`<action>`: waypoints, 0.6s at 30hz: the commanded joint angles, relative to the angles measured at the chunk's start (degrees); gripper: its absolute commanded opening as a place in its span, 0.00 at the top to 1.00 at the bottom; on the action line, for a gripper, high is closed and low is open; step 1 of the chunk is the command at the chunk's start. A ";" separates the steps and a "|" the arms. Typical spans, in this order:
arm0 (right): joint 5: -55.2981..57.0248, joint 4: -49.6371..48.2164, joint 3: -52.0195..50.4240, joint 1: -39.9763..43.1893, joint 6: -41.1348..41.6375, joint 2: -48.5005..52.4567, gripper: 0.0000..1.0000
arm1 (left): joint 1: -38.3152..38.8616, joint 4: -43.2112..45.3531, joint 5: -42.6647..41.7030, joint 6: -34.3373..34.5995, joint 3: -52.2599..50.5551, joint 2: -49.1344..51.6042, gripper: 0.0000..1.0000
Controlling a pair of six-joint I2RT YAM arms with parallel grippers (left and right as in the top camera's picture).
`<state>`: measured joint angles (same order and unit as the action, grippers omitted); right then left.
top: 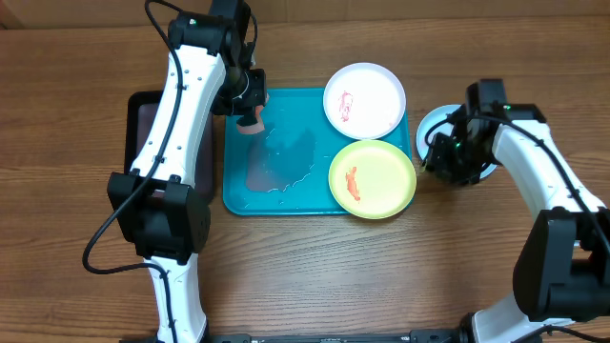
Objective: Clean dirty plates on tray and stack at the side
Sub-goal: 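Grip the yellow plate rim with the right gripper, drag it left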
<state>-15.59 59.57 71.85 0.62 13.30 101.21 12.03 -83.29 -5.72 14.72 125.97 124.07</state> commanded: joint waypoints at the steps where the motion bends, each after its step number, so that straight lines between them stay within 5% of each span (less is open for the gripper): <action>1: 0.52 -0.70 -2.12 -2.14 -1.40 -0.85 0.62 | 0.37 0.02 0.20 0.76 -0.26 -1.18 0.96; 9: 0.50 -6.67 -8.55 -3.28 -1.36 -0.79 0.63 | 0.39 -0.22 0.17 0.76 -0.24 -1.18 0.96; 18: -0.17 -7.52 -8.90 -3.30 -1.33 -0.79 0.80 | 0.42 -0.07 0.20 0.76 -0.24 -1.18 0.96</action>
<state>-15.59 52.29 62.98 -2.70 11.92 101.21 12.03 -83.31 -5.72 14.72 125.97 124.07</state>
